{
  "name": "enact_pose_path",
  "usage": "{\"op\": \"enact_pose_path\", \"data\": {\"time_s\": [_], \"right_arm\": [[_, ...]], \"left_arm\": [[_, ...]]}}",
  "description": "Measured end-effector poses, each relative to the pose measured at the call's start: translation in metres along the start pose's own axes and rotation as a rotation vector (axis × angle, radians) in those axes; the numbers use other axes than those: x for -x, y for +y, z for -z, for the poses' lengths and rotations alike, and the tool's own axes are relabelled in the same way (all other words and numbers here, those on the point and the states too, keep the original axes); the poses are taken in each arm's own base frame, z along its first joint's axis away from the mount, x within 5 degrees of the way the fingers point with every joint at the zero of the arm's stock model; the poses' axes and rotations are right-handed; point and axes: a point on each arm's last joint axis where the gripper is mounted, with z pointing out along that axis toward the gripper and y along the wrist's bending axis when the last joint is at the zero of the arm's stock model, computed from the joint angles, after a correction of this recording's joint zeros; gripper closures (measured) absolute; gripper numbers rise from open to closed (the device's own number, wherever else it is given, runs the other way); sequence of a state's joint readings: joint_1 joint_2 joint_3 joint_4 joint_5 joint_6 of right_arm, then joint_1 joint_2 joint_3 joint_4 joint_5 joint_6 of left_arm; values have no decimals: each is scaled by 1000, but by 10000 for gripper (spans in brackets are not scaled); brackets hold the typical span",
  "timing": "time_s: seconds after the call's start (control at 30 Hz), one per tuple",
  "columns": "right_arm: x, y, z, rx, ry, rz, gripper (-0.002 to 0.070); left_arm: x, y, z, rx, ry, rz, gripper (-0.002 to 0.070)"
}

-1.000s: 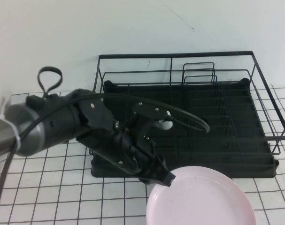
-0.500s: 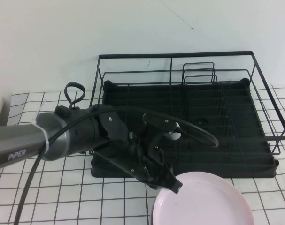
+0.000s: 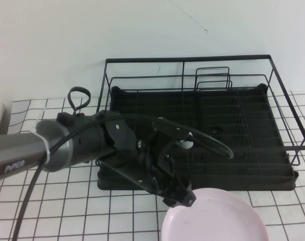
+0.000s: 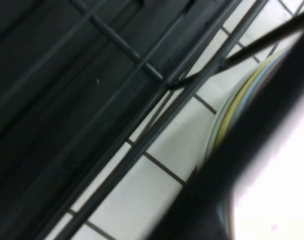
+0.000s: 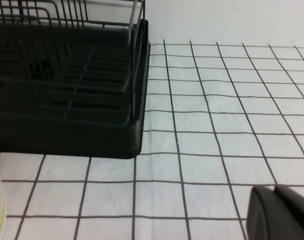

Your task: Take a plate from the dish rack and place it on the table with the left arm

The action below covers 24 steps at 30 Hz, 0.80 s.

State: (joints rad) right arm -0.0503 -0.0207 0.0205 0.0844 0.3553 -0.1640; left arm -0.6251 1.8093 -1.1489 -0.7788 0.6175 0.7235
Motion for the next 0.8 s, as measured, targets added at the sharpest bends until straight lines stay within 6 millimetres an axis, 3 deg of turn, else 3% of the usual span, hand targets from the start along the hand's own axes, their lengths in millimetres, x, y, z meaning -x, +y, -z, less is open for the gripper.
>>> {"op": "enact_pose_path", "data": {"time_s": [0.1, 0.23, 0.33, 0.4, 0.5, 0.6, 0.8], "right_arm": [[0, 0, 0, 0, 0, 0, 678], [0, 0, 0, 0, 0, 0, 678], [0, 0, 0, 0, 0, 0, 678], [0, 0, 0, 0, 0, 0, 678], [0, 0, 0, 0, 0, 0, 678], [0, 0, 0, 0, 0, 0, 678], [0, 0, 0, 0, 0, 0, 678]], "left_arm": [[3, -4, 14, 28, -15, -61, 210], [8, -16, 46, 72, -69, -161, 192], [10, -29, 75, 90, -141, -204, 293], [8, -40, 98, 96, -193, -230, 457], [0, -54, 127, 103, -258, -264, 608], [-11, -64, 148, 115, -316, -290, 656], [-47, -75, 184, 216, -539, -303, 673]]}}
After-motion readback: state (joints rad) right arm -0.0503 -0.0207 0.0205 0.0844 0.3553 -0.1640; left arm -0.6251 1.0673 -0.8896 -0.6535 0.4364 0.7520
